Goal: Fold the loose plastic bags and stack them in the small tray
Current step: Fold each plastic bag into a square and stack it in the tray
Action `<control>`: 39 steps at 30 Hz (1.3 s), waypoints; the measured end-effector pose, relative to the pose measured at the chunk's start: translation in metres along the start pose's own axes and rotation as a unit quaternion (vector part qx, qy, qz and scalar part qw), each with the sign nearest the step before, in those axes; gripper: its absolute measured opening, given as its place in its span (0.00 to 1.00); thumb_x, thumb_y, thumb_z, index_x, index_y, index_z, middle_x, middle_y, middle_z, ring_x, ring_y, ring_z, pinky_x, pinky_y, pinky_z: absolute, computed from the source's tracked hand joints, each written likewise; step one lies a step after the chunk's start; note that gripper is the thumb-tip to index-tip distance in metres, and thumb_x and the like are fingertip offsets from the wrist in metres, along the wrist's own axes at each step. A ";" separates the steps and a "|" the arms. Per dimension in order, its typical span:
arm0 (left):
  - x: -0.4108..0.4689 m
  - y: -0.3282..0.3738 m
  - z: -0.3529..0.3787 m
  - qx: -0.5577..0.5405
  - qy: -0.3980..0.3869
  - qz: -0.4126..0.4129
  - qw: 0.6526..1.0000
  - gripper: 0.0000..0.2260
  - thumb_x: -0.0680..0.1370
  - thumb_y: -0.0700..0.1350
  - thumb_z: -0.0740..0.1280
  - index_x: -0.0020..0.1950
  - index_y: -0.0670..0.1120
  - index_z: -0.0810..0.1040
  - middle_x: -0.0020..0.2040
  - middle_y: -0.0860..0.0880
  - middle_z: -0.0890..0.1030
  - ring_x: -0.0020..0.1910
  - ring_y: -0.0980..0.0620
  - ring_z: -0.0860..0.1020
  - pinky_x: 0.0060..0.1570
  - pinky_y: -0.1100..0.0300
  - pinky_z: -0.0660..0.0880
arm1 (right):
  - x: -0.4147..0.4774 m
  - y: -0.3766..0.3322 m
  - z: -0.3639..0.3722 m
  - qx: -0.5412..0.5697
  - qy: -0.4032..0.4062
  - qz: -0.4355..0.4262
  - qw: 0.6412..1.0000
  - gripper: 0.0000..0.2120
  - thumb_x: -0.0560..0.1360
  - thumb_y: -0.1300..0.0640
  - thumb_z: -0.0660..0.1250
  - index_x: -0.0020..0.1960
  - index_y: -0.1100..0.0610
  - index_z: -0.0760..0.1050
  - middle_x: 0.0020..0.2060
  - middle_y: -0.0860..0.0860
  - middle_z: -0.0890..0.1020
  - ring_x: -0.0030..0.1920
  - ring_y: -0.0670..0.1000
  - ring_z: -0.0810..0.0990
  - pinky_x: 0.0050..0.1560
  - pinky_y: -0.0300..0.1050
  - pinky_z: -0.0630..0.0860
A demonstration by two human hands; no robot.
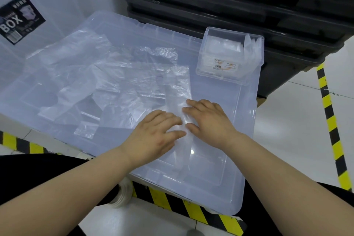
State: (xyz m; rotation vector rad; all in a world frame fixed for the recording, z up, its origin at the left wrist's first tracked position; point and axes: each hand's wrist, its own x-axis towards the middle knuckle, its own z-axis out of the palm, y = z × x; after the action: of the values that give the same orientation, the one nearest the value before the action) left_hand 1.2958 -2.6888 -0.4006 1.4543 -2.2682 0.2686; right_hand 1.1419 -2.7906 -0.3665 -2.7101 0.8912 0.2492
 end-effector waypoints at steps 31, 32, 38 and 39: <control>0.017 -0.001 -0.008 -0.319 -0.031 -0.533 0.783 0.09 0.74 0.38 0.64 0.42 0.54 0.75 0.30 0.59 0.76 0.28 0.60 0.75 0.28 0.72 0.66 | 0.007 -0.018 0.004 0.371 0.024 0.177 0.911 0.15 0.76 0.60 0.59 0.31 0.48 0.69 0.22 0.44 0.73 0.24 0.44 0.72 0.33 0.37 0.68; 0.020 0.000 -0.008 -0.298 -0.031 -0.533 0.791 0.10 0.73 0.38 0.64 0.50 0.52 0.74 0.33 0.59 0.76 0.31 0.59 0.75 0.30 0.71 0.66 | 0.009 -0.017 0.002 0.364 0.019 0.190 0.912 0.15 0.76 0.59 0.59 0.31 0.48 0.69 0.22 0.44 0.73 0.22 0.44 0.71 0.32 0.37 0.68; 0.044 -0.007 -0.008 -0.179 -0.092 -0.518 0.832 0.13 0.76 0.43 0.63 0.58 0.53 0.76 0.41 0.58 0.75 0.45 0.53 0.75 0.35 0.63 0.61 | 0.018 -0.016 -0.008 0.322 -0.035 0.223 0.919 0.17 0.77 0.58 0.58 0.29 0.55 0.66 0.32 0.54 0.78 0.23 0.49 0.70 0.34 0.41 0.67; 0.046 -0.010 -0.007 -0.164 -0.102 -0.520 0.832 0.06 0.77 0.46 0.63 0.51 0.52 0.78 0.39 0.56 0.75 0.46 0.53 0.75 0.34 0.62 0.61 | 0.019 -0.016 -0.008 0.326 -0.044 0.224 0.918 0.18 0.77 0.56 0.59 0.29 0.55 0.66 0.33 0.55 0.79 0.23 0.49 0.69 0.34 0.41 0.67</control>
State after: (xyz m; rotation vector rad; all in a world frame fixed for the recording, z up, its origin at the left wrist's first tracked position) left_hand 1.2899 -2.7282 -0.3737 2.2979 -1.2261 -0.6001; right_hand 1.1672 -2.7912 -0.3601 -1.8543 1.2853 0.1277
